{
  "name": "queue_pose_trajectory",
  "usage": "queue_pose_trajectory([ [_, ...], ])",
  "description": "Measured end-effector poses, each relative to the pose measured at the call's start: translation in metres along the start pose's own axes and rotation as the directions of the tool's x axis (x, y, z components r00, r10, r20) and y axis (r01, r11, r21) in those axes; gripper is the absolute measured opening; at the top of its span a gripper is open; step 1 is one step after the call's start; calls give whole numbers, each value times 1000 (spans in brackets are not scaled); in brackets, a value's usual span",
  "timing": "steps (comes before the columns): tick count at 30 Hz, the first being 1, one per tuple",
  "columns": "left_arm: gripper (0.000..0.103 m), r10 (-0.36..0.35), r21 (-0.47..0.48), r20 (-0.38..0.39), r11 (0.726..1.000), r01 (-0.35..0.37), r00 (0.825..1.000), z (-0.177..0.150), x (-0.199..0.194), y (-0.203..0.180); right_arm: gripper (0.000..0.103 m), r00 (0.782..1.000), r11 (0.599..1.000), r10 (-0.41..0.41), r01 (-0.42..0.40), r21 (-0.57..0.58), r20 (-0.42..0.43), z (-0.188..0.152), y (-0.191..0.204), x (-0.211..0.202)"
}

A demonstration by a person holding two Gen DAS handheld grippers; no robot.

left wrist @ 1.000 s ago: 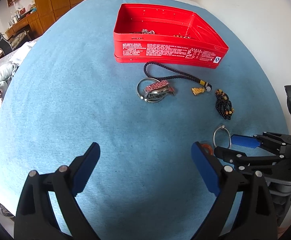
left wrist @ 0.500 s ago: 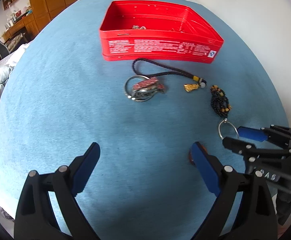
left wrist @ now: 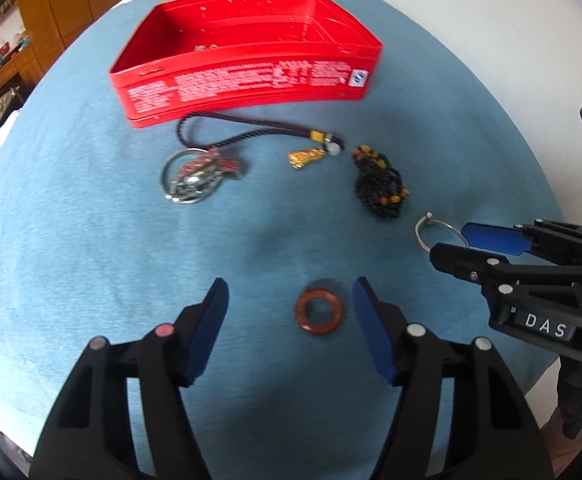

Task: Organize jewelry
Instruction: 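Grasp the brown ring with the left tool while the right tool approaches the silver bangle, then grasp the silver bangle with the right tool while the left tool holds the brown ring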

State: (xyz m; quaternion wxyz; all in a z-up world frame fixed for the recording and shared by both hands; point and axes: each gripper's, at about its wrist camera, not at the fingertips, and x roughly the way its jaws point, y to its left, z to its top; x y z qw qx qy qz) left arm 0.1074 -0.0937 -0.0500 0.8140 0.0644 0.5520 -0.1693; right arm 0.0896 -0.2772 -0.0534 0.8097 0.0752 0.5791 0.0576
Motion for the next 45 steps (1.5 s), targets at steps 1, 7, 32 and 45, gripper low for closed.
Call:
queue_pose_trajectory([
  [1, 56, -1, 2, -8, 1000, 1, 1000, 0, 2, -2, 44, 1000, 1000, 3, -3, 1, 0, 0, -1, 0],
  [7, 38, -30, -5, -90, 1000, 29, 996, 1, 22, -11, 44, 1000, 1000, 12, -12, -1, 1, -1, -2, 0],
  [32, 27, -37, -45, -51, 998, 34, 998, 4, 5, 10, 44, 1000, 999, 16, -16, -31, 1, 6, 19, -1],
  [45, 27, 2, -94, -23, 996, -4, 1000, 4, -7, 45, 44, 999, 996, 37, -36, -77, 3, 15, 52, 0],
])
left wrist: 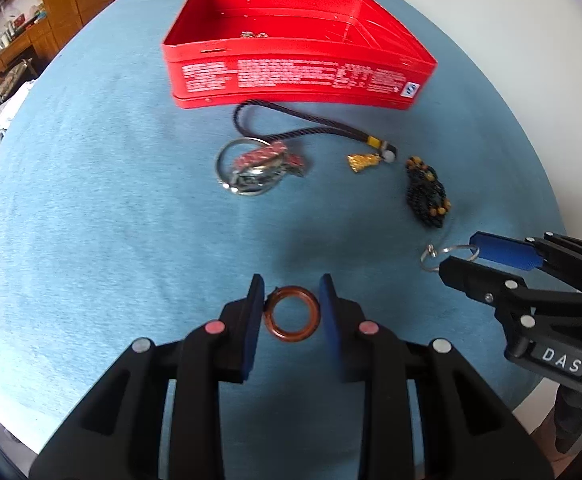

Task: Organize jewelry
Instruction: 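Grasp the silver bangle with the right tool while the left tool holds the brown ring, then lower the brown ring and silver bangle into the red box, opening both tools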

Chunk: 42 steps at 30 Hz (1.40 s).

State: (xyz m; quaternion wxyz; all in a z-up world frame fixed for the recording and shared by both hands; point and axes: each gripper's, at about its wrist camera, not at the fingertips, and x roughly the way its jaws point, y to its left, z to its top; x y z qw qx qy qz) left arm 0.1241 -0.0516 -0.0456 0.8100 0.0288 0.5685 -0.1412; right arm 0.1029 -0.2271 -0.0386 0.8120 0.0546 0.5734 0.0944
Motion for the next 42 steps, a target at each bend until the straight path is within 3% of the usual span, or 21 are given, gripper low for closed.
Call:
queue_pose_trajectory([
  [26, 27, -1, -50, 65, 999, 4, 998, 20, -25, 37, 43, 999, 1000, 9, -8, -28, 33, 34, 29, -7],
  [35, 27, -5, -44, 111, 999, 10, 994, 48, -41, 34, 43, 996, 1000, 18, -16, -18, 87, 54, 21, -30],
  [42, 27, -26, -30, 153, 999, 31, 988, 89, -58, 26, 43, 989, 1000, 23, -22, -7, 148, 92, 12, -53],
])
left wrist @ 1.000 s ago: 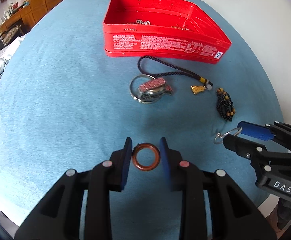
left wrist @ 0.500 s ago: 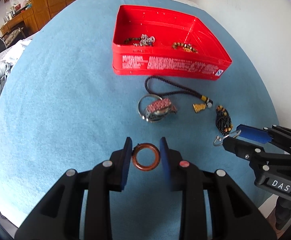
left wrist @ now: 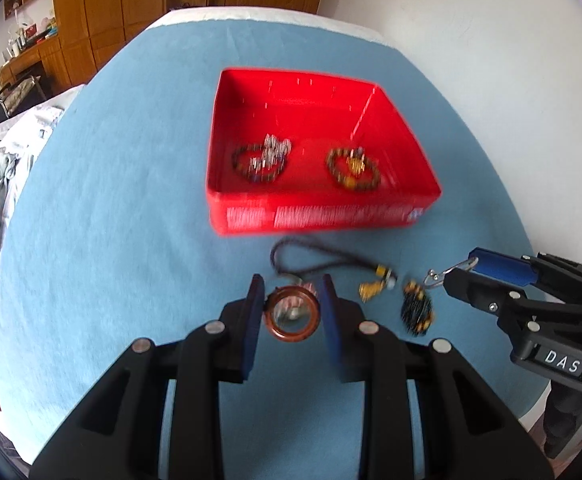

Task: Organize jewelry
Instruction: 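Lower the brown ring and silver bangle into the red box, opening both tools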

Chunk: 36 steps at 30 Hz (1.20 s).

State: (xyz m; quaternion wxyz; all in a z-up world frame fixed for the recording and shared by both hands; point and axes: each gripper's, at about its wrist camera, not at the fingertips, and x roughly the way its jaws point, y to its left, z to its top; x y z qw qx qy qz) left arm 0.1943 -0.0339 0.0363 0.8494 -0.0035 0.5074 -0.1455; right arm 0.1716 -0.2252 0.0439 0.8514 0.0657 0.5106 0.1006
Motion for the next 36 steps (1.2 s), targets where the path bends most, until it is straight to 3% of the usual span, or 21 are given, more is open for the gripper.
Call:
queue_pose_trajectory([
  [7, 27, 5, -20, 21, 1000, -5, 1000, 58, 12, 1, 43, 1000, 1000, -7, 7, 14, 26, 54, -9, 8],
  [15, 27, 17, -49, -46, 999, -19, 999, 106, 74, 14, 43, 999, 999, -10, 12, 53, -42, 100, -31, 69],
  [21, 27, 32, -42, -88, 998, -36, 996, 118, 111, 16, 43, 996, 997, -29, 36, 72, -89, 114, -49, 109],
  [28, 28, 57, -36, -114, 997, -61, 992, 126, 131, 16, 44, 993, 996, -54, 61, 61, -106, 118, -52, 127],
  [31, 42, 59, -30, -120, 998, -63, 991, 128, 135, 15, 49, 993, 995, -73, 78, 54, -89, 119, -53, 127],
  [36, 43, 51, -30, -119, 998, -55, 992, 128, 132, 14, 49, 994, 994, -97, 100, 50, -59, 120, -52, 118],
])
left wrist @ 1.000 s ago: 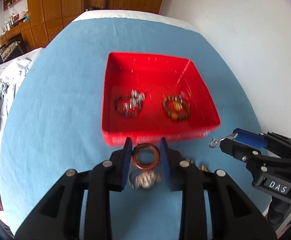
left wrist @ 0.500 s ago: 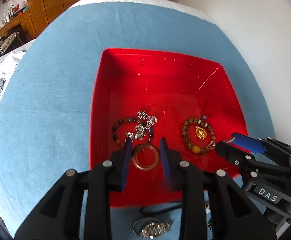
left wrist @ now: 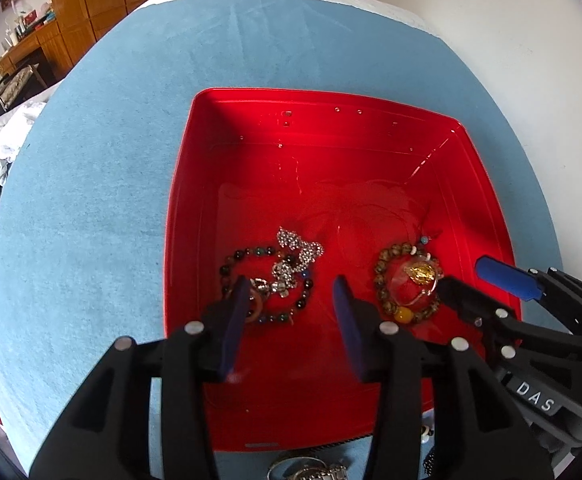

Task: Organize jewelry
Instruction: 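Lower the brown ring and silver bangle into the red box, opening both tools, then withdraw both open tools from the box toward the remaining jewelry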

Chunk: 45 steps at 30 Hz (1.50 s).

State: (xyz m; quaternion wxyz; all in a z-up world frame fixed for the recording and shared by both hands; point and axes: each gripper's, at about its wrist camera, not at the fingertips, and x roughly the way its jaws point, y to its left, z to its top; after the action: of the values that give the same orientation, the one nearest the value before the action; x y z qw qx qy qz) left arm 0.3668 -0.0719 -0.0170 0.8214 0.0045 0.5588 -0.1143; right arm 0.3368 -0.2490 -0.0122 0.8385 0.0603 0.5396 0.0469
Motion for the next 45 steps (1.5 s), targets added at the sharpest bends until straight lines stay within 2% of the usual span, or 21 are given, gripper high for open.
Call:
queue_pose_trajectory([
  [4, 43, -12, 7, 19, 1000, 12, 1000, -5, -12, 2, 51, 999, 1000, -12, 12, 1, 39, -3, -1, -15],
  [12, 52, -5, 1, 75, 1000, 5, 997, -25, -48, 12, 68, 994, 1000, -31, 31, 2, 103, -23, -2, -50],
  [15, 59, 27, -11, 94, 1000, -26, 995, -44, -63, 15, 77, 992, 999, -43, 44, -9, 123, -35, 2, -64],
  [19, 79, 32, -9, 116, 999, -31, 993, -63, -81, 18, 85, 989, 998, -49, 53, -25, 139, -56, 8, -82],
  [22, 88, 44, -7, 146, 999, -43, 988, -82, -97, 20, 93, 988, 998, -47, 53, -35, 149, -70, 12, -92],
  [24, 90, 48, -1, 161, 999, -49, 986, -93, -105, 17, 99, 986, 998, -47, 54, -40, 159, -81, 15, -100],
  [31, 94, 60, 4, 190, 998, -61, 980, -132, -121, 11, 99, 993, 995, -86, 90, -50, 82, -112, 22, -101],
  [35, 94, 53, -18, 188, 999, -51, 981, -153, -126, 13, 99, 995, 996, -76, 79, -44, 57, -131, 18, -97],
  [45, 94, 69, -14, 146, 998, -68, 987, -187, -119, 14, 99, 998, 998, 56, -56, 1, 31, -161, 7, -94],
])
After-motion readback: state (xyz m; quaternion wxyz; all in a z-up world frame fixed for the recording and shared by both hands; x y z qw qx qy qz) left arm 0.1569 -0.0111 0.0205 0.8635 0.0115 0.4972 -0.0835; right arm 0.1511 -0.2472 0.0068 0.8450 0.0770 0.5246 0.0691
